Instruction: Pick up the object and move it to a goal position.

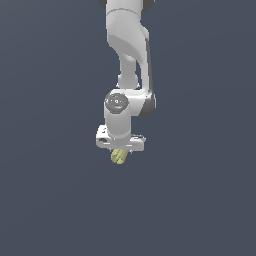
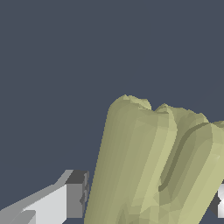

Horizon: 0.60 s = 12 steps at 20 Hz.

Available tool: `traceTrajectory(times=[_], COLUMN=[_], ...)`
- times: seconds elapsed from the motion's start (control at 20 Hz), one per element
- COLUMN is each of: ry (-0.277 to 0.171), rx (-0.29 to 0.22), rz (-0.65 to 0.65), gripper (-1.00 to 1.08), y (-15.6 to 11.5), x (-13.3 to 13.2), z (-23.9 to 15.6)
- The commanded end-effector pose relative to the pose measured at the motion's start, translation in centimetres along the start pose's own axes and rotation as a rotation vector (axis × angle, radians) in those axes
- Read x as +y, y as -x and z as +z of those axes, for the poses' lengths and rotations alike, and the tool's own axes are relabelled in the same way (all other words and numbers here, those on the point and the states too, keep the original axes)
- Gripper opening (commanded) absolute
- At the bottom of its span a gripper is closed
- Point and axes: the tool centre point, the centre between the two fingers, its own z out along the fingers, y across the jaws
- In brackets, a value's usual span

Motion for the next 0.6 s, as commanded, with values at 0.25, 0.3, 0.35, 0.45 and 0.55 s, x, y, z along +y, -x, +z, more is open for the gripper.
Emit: traceTrajectory(times=[0.25,0.3,0.35,0.45,0.55], ry=[0.0,0.0,0.0,0.0,0.0], rx=[0.0,0.0,0.0,0.0,0.0], rz=[0.001,0.001,0.001,0.001,0.001], gripper=[-1.0,-1.0,-1.0,-1.0,-1.0], y=[0.2,0.2,0.2,0.1,0.1], x=[6.5,7.0,7.4,8.1,8.4], z=[-1.6,-1.7,-1.9,-2.0,-2.1])
